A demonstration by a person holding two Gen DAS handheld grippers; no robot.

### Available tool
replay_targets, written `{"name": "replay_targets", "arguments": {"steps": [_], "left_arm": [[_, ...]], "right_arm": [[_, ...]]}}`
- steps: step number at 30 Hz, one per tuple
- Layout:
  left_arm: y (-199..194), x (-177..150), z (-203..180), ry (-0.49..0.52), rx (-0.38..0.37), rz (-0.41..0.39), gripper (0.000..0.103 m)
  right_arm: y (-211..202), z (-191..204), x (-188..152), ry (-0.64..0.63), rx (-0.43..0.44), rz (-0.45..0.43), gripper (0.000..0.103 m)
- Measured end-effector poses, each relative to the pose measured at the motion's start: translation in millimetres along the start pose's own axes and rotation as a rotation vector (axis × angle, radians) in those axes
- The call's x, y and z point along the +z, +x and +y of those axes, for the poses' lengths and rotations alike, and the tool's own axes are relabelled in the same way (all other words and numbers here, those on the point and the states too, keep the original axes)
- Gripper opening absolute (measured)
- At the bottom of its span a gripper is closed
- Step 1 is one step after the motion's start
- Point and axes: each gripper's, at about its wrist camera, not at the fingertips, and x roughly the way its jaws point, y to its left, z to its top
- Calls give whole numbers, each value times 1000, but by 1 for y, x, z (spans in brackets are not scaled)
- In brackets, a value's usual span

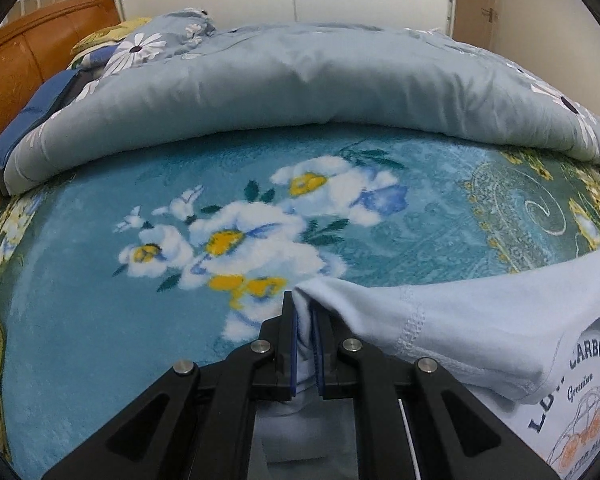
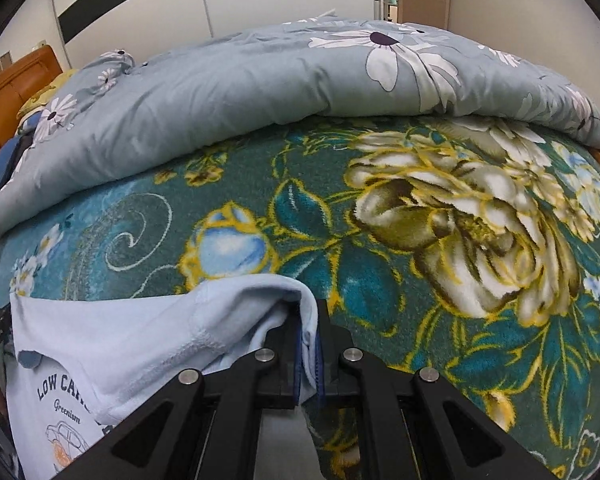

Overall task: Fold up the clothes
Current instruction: 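Raise the shirt high with both grippers and shake it out, then lower the shirt onto the blanket with both grippers, laying it flat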

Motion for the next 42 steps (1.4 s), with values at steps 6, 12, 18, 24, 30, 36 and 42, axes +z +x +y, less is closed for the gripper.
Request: {"name": "replay_targets", "arguments": {"steps": [6,12,18,24,30,36,42], "left_arm": [[-33,-14,-7,190,-8,-34,30],[-75,-35,-15,468,104,-143,47],[-75,-39,-41,656,110,-168,49],[-54,-48,-74,784,143,-166,49],[-44,-45,-85,770,114,-179,45],[-38,-34,-76,628,15,-156,18],[-39,-24,-67,502,-47,-176,9]], "right_arm": [[-29,-2,-4,-88,19,-29,24],[-78,10,-29,-326,-5,-70,38],[-77,66,-55,-628,37,-57,42],[-53,94,-63,-787,-11,-48,43],[-41,103,-63,-849,-31,-60,43],[-32,105,-62,-863,-25,-36,39],[-27,99,-48,-773,17,-14,10]]}}
